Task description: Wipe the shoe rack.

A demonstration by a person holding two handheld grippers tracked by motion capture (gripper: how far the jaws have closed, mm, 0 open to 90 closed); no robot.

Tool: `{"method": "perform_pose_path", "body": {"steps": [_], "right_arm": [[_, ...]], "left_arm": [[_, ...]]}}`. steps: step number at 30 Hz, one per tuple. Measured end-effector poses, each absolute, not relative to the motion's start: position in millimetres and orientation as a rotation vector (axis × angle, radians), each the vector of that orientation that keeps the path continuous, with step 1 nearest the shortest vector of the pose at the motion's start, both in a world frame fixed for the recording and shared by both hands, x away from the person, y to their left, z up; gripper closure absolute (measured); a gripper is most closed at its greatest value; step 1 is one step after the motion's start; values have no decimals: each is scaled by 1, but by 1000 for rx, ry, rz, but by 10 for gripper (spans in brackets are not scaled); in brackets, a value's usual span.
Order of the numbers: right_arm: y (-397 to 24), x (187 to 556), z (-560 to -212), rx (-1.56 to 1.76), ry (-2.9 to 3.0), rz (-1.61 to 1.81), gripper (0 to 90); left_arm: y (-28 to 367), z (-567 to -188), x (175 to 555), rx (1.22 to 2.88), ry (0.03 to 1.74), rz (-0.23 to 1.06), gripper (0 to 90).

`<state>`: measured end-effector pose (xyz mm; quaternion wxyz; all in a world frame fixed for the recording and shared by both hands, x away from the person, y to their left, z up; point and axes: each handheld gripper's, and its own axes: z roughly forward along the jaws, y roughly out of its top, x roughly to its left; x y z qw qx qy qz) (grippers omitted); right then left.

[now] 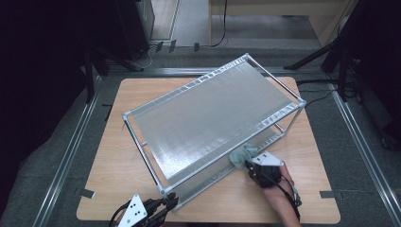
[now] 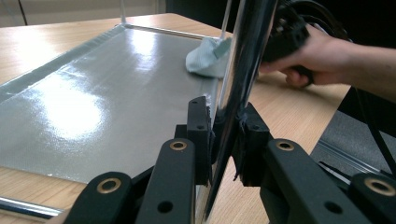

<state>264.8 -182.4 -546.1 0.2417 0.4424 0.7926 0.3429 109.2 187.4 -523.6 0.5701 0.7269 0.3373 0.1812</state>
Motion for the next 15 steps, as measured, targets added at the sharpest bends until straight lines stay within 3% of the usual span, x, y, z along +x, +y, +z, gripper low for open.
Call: {"method": "perform_pose_path", "body": {"steps": [15], "right_arm": [[-235,360,-535,1547,1950,753,734]], "left_arm": [[187,-524,109,1704,790,425,793]]}}
